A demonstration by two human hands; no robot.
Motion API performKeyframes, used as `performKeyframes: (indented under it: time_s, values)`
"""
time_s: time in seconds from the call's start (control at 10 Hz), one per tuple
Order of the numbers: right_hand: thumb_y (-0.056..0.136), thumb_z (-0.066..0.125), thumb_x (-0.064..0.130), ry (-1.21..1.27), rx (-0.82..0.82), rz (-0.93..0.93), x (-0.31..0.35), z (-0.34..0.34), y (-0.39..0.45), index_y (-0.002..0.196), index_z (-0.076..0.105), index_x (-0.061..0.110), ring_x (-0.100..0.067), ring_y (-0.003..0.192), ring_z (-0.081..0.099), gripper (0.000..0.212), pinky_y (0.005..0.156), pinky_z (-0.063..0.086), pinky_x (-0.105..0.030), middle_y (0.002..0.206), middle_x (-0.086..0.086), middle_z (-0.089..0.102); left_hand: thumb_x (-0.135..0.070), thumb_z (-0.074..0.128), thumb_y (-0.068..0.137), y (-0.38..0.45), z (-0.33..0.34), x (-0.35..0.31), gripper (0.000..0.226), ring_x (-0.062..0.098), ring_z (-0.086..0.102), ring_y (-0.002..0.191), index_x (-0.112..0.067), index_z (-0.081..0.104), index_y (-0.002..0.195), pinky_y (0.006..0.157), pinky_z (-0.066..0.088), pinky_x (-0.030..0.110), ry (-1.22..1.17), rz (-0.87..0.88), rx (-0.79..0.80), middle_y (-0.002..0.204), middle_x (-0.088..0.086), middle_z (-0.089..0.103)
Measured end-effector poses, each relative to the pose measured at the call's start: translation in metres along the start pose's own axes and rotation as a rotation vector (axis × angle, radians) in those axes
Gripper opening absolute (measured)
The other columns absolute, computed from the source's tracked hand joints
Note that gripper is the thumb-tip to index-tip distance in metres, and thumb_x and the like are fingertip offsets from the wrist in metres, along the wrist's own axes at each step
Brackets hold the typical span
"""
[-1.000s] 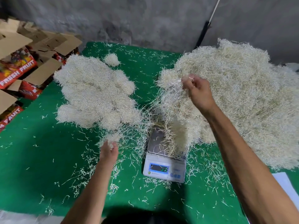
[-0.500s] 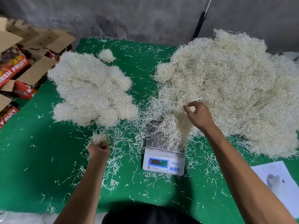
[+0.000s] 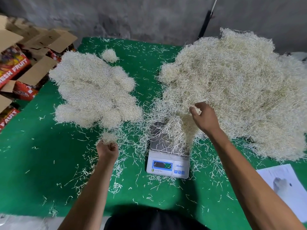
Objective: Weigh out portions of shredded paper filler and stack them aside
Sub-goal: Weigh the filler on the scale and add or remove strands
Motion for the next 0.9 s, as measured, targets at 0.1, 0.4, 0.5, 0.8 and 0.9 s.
performKeyframes:
  time_s: [0.1,0.4,0.5,0.8,0.9]
  values:
    - [0.106,0.052,0.046,0.007,0.006,0.016,-0.004,0.001,-0.002,0.143,0.051,0.002,-0.033,0.13,0.057,0.057,0.109,0.048,-0.049,0.144,-0.018,0.058,0.016,0.062,0.086,-0.003,0.002,0.003,0.029,0.007,0.049,0.06,0.012,0.058,0.114,0.039,0.038,0.007,0.009,-0.035,-0.043,0.073,0.002,0.054]
    - [0.104,0.05,0.055,-0.007,-0.013,0.033,-0.019,0.01,-0.001,0.145,0.048,0.003,-0.03,0.119,0.06,0.066,0.104,0.05,-0.051,0.143,-0.018,0.057,0.012,0.061,0.087,0.002,-0.001,0.005,0.017,0.01,0.049,0.053,0.005,0.06,0.102,0.033,0.032,0.01,0.186,0.05,-0.111,0.071,0.004,0.057]
    - [0.101,0.049,0.062,0.004,-0.038,0.038,-0.022,0.014,0.001,0.146,0.047,0.004,-0.032,0.123,0.059,0.073,0.104,0.05,-0.051,0.144,-0.018,0.057,0.009,0.063,0.087,0.005,-0.002,0.007,0.016,0.011,0.052,0.056,0.003,0.062,0.102,0.038,0.037,0.015,0.172,0.017,-0.073,0.073,0.006,0.06]
    - [0.07,0.029,0.105,0.17,0.12,0.292,-0.034,0.048,-0.003,0.161,0.02,0.02,-0.029,0.096,0.067,0.125,0.107,0.044,-0.067,0.105,-0.019,0.063,0.005,0.063,0.092,-0.015,0.032,-0.007,0.053,0.017,0.067,0.084,-0.006,0.05,0.142,0.052,0.058,0.023,0.222,0.132,-0.014,0.117,0.01,0.062]
    - [0.056,0.033,0.111,-0.048,0.336,0.241,-0.013,0.089,-0.007,0.161,0.013,0.034,-0.044,0.127,0.057,0.132,0.109,0.04,-0.071,0.153,-0.028,0.039,0.003,0.062,0.094,-0.041,0.083,-0.04,0.055,0.024,0.062,0.113,-0.007,0.047,0.146,0.075,0.062,0.027,0.115,0.198,0.169,0.149,0.018,0.046]
Point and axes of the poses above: each hand's wrist, its own y-axis towards the middle knuckle, its own z-axis out of the palm, x = y × z, the point moved 1 cm from there along y, towards the middle knuckle
